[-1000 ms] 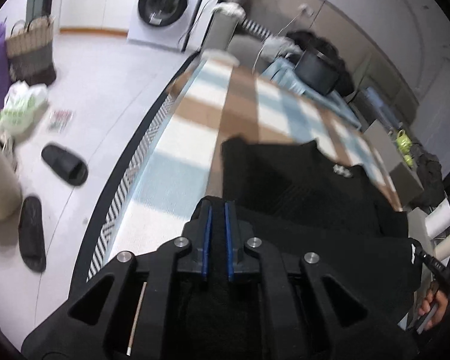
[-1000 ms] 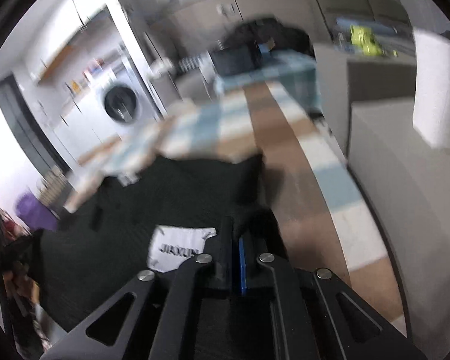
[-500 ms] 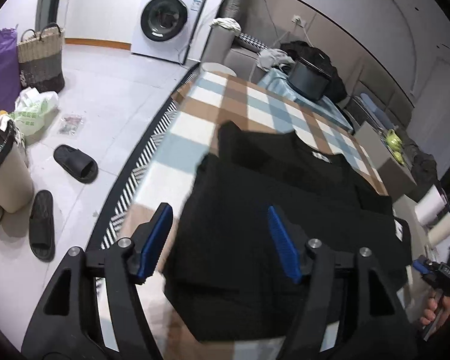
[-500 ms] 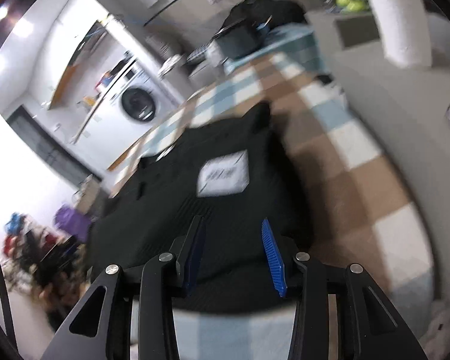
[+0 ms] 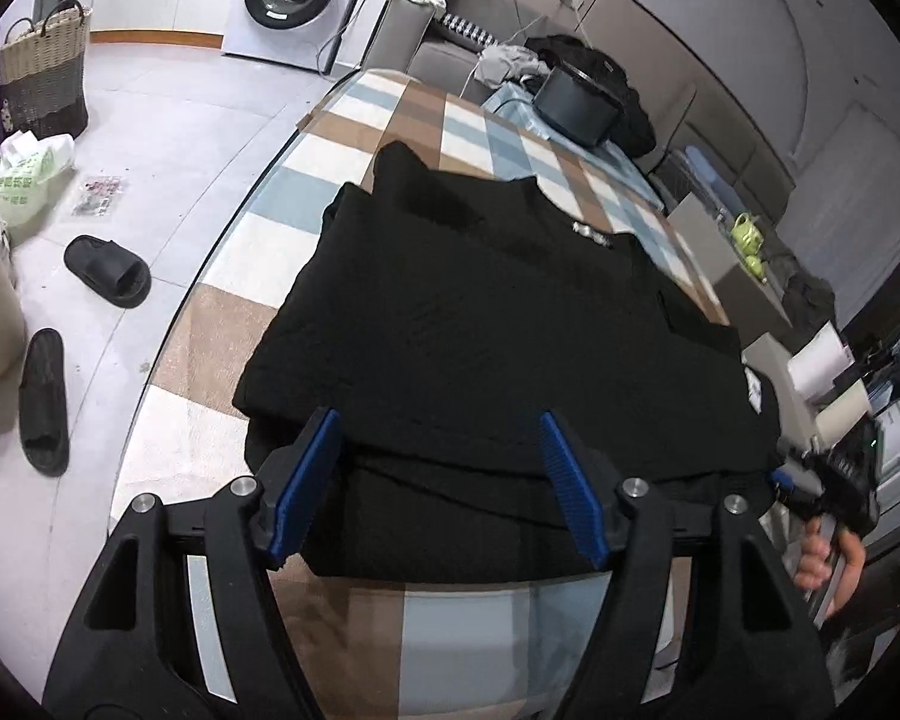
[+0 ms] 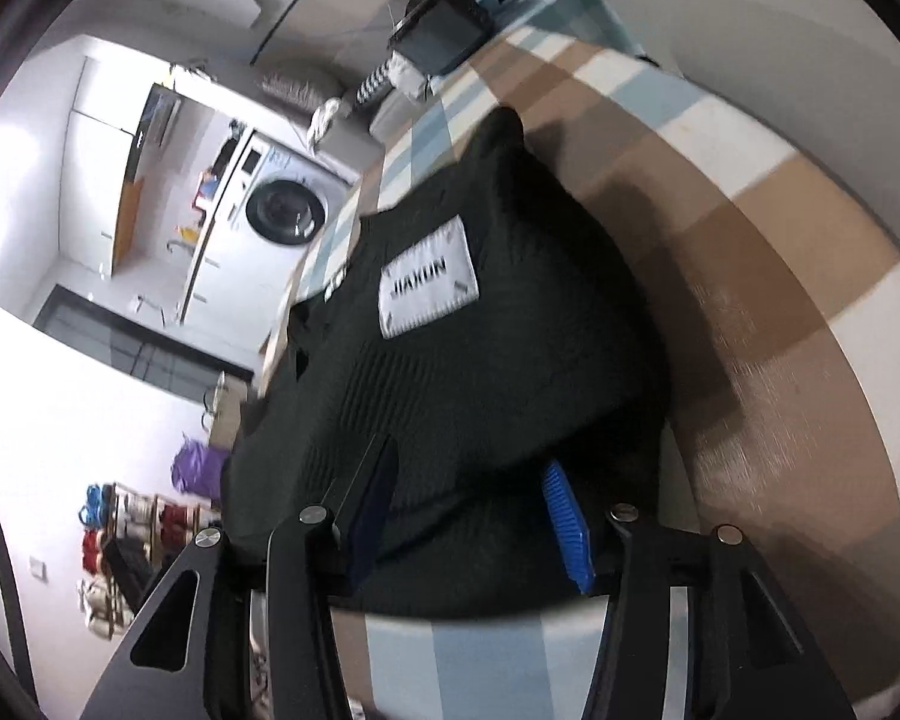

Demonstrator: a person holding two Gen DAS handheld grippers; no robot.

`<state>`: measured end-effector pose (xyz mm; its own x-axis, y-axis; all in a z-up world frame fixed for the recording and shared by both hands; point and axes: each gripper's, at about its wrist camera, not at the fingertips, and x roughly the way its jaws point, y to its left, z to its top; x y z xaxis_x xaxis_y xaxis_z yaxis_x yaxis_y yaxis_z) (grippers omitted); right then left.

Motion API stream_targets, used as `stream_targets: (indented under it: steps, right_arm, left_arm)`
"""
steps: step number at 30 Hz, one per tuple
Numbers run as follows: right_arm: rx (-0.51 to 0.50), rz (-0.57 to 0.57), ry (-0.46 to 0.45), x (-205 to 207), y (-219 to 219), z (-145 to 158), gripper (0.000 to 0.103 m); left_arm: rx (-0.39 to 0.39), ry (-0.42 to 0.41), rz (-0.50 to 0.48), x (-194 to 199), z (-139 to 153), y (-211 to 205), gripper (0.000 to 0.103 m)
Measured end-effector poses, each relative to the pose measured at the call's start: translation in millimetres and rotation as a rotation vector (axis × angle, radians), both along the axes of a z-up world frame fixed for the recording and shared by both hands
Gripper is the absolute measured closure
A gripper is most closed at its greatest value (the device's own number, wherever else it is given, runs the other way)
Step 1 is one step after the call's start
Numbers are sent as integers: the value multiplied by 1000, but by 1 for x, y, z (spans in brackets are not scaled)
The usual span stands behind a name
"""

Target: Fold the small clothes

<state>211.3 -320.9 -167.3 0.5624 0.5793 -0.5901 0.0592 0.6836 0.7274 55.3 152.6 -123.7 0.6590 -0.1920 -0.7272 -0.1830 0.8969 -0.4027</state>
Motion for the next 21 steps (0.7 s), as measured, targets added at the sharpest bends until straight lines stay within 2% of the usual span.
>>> stream_targets:
  steps: [3, 5, 9, 12, 16, 19, 21]
  right_arm:
    - [32, -18, -70, 4, 0, 13, 53]
    - [31, -19, -123, 5, 0, 24, 53]
    - [-9, 3, -105, 11, 7, 24, 53]
    - [-18, 4, -97, 8, 8, 20, 53]
    - [-18, 13, -87, 2, 10, 15, 53]
    - [-16, 8, -82, 1, 11, 11, 53]
    - [-6, 1, -79, 2, 10, 9, 53]
  left_arm:
    - [-24, 14, -38, 1, -2, -1, 37]
    - [-42, 61, -78, 3, -7, -1, 37]
    - [-160, 142, -123, 4, -22, 11, 37]
    - [-228, 139, -120, 2, -25, 20, 37]
    - [-260, 111, -81, 3, -29, 27, 37]
    - [-255, 64, -3, 7, -34, 33, 37]
    - [-221, 23, 71, 8, -39, 34, 38]
